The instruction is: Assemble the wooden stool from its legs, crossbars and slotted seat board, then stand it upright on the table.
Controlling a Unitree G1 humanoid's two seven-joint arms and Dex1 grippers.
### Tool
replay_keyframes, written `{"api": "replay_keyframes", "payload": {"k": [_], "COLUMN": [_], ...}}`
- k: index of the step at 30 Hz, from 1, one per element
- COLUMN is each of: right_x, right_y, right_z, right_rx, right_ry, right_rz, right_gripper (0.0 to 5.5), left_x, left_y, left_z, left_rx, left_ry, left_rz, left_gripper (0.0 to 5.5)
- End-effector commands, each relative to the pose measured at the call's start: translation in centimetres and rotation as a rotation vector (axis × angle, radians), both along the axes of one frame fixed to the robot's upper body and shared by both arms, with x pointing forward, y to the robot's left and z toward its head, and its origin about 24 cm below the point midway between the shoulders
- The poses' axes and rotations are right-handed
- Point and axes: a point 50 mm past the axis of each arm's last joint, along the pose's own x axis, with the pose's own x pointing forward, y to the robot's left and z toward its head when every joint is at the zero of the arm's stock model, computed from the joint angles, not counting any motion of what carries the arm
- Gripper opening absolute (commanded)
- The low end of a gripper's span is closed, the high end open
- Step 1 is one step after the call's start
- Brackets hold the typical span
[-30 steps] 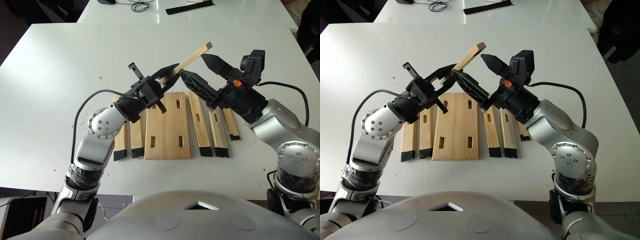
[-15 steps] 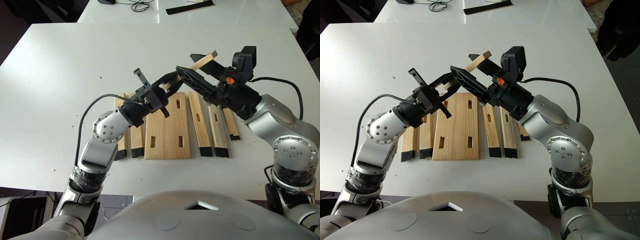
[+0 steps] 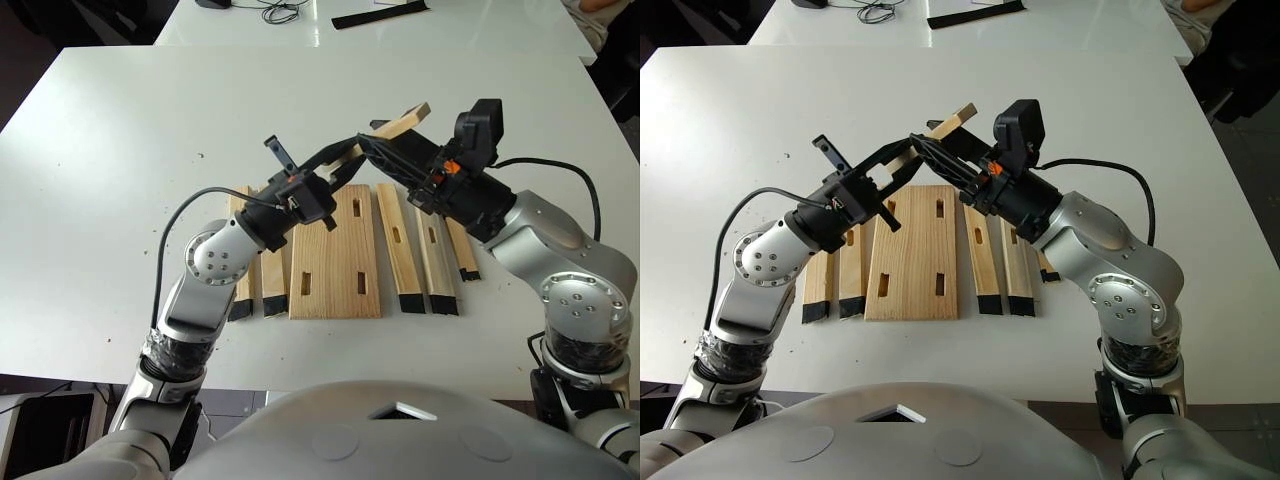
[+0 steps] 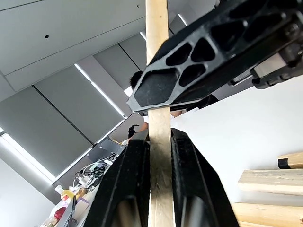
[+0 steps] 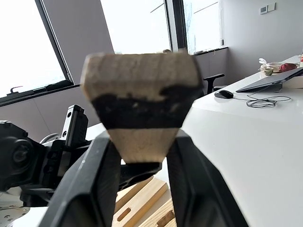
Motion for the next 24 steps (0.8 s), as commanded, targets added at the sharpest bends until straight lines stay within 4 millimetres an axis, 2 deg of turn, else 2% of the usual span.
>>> {"api": "replay_keyframes", "payload": {"k": [1, 16, 17, 21, 24], "right_x": [-0.2, 0.1, 0.1, 0.2, 0.5], "right_y": [-0.2, -0.5, -0.5, -0.5, -1.2], "right_z": [0.1, -0.8, -0.9, -0.7, -0.3], "right_rx": [-0.021, -0.087, -0.089, -0.108, -0.163], "right_ry": [-0.022, -0.023, -0.026, -0.056, -0.108], "right_rz": [0.003, 0.008, 0.007, -0.004, -0.035], "right_gripper": [1.3, 1.3, 1.3, 1.3, 1.3], "left_x": [0.5, 0.9, 0.9, 0.9, 0.9], "left_y": [1.1, 1.4, 1.4, 1.8, 2.5], "left_z": [-0.9, -0.3, -0.3, -1.9, -3.0], "left_rx": [0.042, 0.014, 0.008, 0.064, 0.089], "left_ry": [0.02, -0.019, 0.0, 0.107, 0.166], "left_rz": [0.067, 0.125, 0.113, 0.111, 0.138], "left_gripper": [0.42, 0.42, 0.71, 1.3, 1.82]}}
